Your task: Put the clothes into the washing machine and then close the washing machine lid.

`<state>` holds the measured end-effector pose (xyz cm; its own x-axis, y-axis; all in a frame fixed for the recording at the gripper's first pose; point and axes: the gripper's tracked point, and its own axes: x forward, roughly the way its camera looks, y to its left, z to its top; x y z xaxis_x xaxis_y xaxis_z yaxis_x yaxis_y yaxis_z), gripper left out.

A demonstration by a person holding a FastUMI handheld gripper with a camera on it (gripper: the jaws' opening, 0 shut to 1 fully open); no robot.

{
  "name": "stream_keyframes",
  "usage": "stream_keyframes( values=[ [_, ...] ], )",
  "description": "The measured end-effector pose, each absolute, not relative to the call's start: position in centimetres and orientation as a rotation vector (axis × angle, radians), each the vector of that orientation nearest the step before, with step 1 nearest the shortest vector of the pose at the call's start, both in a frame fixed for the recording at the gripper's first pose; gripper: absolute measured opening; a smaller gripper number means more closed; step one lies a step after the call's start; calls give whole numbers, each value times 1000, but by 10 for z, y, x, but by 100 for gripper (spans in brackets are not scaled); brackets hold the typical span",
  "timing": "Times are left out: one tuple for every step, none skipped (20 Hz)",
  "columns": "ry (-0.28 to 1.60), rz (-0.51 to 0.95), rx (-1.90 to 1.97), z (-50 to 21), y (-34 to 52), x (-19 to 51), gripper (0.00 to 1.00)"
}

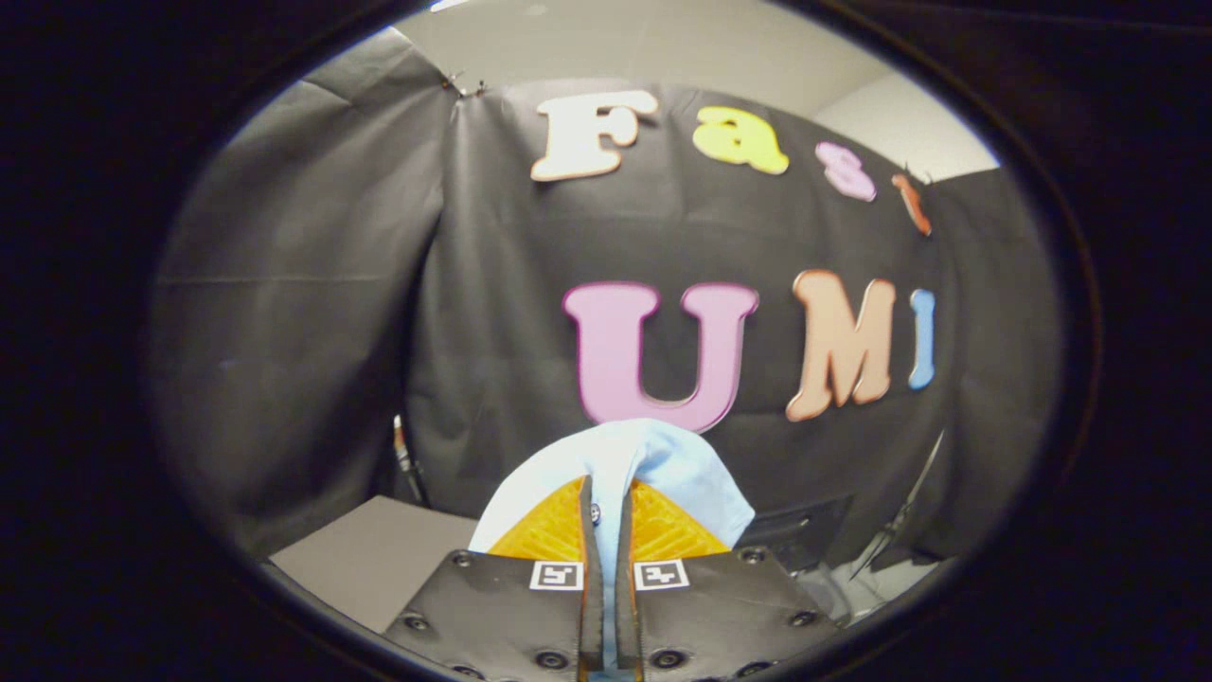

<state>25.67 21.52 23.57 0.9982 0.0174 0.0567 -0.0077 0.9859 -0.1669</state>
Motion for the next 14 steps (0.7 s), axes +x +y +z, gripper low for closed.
stream_keyframes(
  values=[
    [-91, -5, -194, 245, 204, 248, 5],
    [-112, -20, -226, 252, 194, 245, 5],
    [-130, -33, -265, 257, 188, 242, 5],
    [-141, -45, -310, 259, 179, 240, 5],
    [-158, -66, -362, 261, 164, 238, 5],
    [-168, -77, -388, 260, 157, 238, 5],
    [-168, -82, -399, 256, 146, 240, 5],
    [-158, -87, -392, 250, 135, 242, 5],
    [-133, -90, -378, 237, 125, 247, 5],
    [-110, -91, -368, 227, 117, 251, 5],
    [-91, -93, -361, 218, 108, 256, 5],
    [-73, -98, -351, 207, 99, 261, 5],
    [-51, -104, -332, 194, 87, 268, 5],
    [-26, -107, -300, 179, 77, 273, 5]
  ],
)
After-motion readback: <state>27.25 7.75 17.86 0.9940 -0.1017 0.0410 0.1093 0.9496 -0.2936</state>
